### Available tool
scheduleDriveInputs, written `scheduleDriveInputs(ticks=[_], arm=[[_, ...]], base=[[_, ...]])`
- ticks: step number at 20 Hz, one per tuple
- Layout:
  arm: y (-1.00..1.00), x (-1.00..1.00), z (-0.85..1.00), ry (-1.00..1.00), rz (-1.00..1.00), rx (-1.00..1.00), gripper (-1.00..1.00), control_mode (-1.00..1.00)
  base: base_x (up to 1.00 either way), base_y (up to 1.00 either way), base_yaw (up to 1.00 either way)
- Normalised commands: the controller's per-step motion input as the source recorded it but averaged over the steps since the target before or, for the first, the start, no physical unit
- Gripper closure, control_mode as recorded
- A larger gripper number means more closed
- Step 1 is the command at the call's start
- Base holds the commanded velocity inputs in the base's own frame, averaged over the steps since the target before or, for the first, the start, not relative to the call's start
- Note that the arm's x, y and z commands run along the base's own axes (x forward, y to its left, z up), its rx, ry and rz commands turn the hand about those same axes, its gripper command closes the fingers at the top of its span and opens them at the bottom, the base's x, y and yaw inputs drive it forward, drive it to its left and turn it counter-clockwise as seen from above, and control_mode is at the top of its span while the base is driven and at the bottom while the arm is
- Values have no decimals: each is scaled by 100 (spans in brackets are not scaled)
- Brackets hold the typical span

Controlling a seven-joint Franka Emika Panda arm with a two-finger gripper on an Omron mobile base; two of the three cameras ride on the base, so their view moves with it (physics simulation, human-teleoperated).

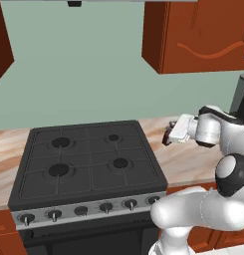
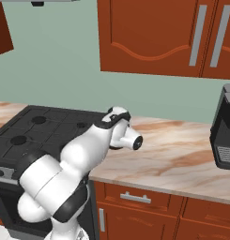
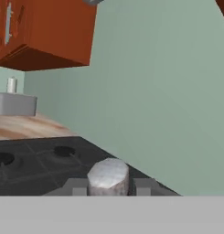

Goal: Collect the turmeric, ketchup, and shaker from the cabinet and place them next to the stove.

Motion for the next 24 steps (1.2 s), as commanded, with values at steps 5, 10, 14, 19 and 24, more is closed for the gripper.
scheduleDriveInputs(ticks=[5,10,14,19,24], arm=[[0,25,-49,2,4,-12,100,-100],[1,30,-37,5,5,-6,100,-100],[3,34,-41,3,10,-1,100,-100],[0,21,-45,0,12,0,100,-100],[0,14,-41,0,10,0,100,-100]], base=[[0,0,0],[0,0,0],[0,0,0],[0,0,0],[0,0,0]])
